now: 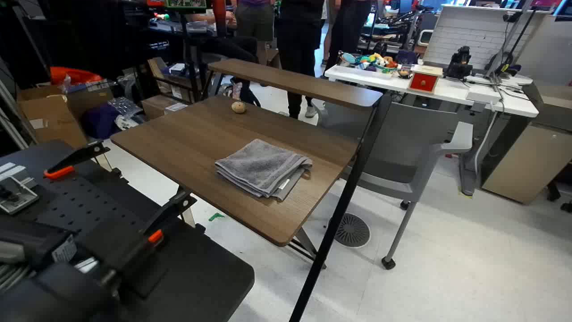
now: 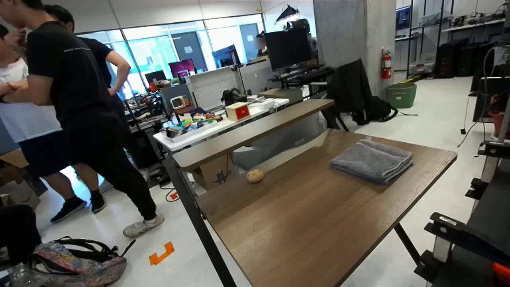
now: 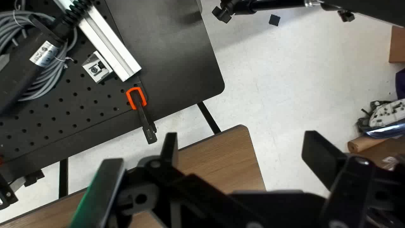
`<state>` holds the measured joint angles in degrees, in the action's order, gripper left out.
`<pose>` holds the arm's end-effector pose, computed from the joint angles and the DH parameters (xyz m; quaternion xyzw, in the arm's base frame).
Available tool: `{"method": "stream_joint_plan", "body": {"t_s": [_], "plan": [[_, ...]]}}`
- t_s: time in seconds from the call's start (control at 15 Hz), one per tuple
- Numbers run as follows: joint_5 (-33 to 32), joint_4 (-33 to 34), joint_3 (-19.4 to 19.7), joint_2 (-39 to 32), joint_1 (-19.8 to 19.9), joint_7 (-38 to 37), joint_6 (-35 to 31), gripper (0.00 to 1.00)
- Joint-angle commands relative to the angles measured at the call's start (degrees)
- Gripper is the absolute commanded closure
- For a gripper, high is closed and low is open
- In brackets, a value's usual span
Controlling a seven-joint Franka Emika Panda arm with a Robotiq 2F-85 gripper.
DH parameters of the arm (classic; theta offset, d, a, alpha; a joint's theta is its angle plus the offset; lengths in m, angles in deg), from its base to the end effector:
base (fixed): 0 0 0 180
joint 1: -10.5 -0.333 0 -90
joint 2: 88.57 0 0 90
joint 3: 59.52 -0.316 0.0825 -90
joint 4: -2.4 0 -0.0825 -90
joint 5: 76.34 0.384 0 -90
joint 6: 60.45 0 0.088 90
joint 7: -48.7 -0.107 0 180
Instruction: Use the towel to wipe the table, then move the brown object to the right
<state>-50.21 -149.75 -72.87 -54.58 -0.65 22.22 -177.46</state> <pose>0.3185 0.1694 0.4204 -0.9803 0.1428 0.0645 0.1204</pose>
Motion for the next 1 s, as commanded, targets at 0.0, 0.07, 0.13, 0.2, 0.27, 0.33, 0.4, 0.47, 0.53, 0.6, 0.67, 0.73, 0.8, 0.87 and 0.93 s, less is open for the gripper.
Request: {"method": "stream_joint_plan", "body": {"t_s": [0.0,0.07,0.13,0.2,0.27,0.33,0.4,0.47,0.53,0.6,0.67,0.73,0.8,0.87,0.93], "plan": [[0.12,0.09,-0.26,0.06,0.33,0.13,0.2,0.0],[0.25,-0.01,-0.53,-0.58,0.63,-0.01,-1.82,0.0],[0.0,0.15,-0.72,-1.81,1.4,-0.21,-4.26,0.0],[-0.53,0.34,-0.67,-3.33,2.44,0.03,-7.73,0.0],[-1.55,0.73,-0.5,-5.28,4.02,-0.7,-11.35,0.0],[-3.18,1.24,-0.14,-7.53,5.92,-1.4,-14.54,0.0],[-4.74,1.63,0.36,-9.94,7.98,-2.24,-18.36,0.0],[-6.96,2.51,1.14,-13.02,10.46,-3.24,-21.4,0.0],[-9.29,3.28,1.64,-15.76,12.78,-4.71,-24.09,0.0],[-12.27,4.61,2.2,-18.79,15.33,-6.82,-25.05,0.0],[-14.92,5.8,2.94,-21.97,17.55,-8.82,-27.29,0.0],[-17.5,7.59,3.83,-25.41,19.4,-11.3,-28.45,0.0],[-19.58,9.39,5.03,-28.52,20.71,-13.75,-29.72,0.0],[-21.8,11.51,6.27,-31.31,21.5,-16.88,-29.12,0.0],[-23.08,13.19,7.54,-32.81,21.33,-20.14,-27.49,0.0]]}}
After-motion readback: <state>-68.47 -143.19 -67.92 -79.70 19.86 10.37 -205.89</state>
